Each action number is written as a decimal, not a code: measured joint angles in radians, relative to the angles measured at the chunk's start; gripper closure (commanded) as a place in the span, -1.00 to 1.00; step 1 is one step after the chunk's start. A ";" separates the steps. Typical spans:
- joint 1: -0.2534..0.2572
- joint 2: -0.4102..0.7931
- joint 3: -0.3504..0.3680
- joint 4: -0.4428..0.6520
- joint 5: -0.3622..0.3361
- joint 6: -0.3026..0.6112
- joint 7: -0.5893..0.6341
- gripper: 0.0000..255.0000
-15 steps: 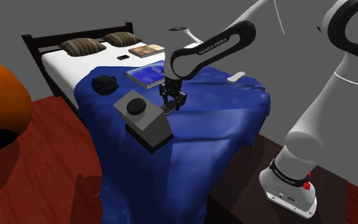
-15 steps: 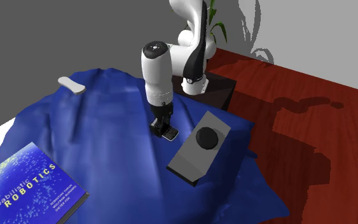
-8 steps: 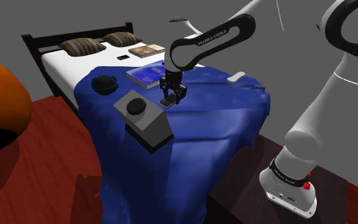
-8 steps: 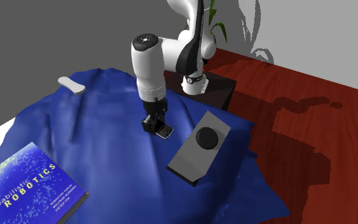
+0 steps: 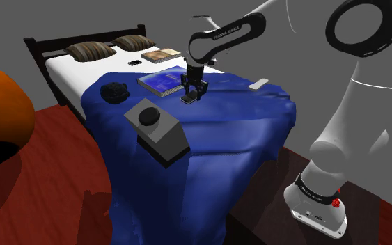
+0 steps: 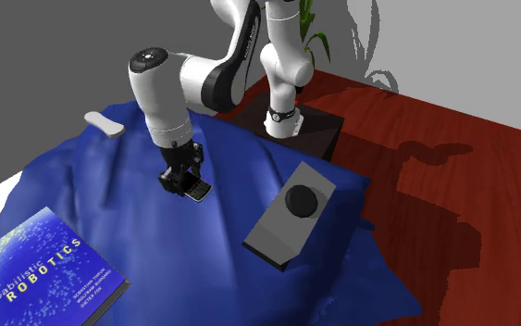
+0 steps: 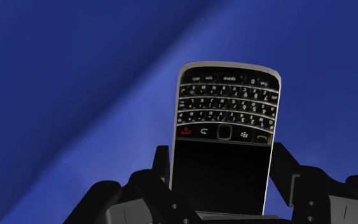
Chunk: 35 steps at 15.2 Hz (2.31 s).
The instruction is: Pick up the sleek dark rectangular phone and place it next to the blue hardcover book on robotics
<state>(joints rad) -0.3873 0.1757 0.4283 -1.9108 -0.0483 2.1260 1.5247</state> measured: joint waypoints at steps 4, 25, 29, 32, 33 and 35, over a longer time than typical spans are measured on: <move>-0.022 0.096 -0.030 0.119 -0.032 -0.030 -0.047 1.00; -0.034 0.712 -0.144 1.054 -0.129 -0.360 -0.272 1.00; -0.046 0.694 -0.143 0.970 -0.129 -0.294 -0.268 1.00; -0.049 0.703 -0.145 0.940 -0.131 -0.257 -0.267 1.00; -0.051 0.705 -0.145 0.931 -0.132 -0.246 -0.266 1.00; -0.050 0.718 -0.147 0.928 -0.134 -0.230 -0.267 1.00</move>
<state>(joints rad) -0.4375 0.8940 0.2813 -0.9824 -0.1818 1.8961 1.2580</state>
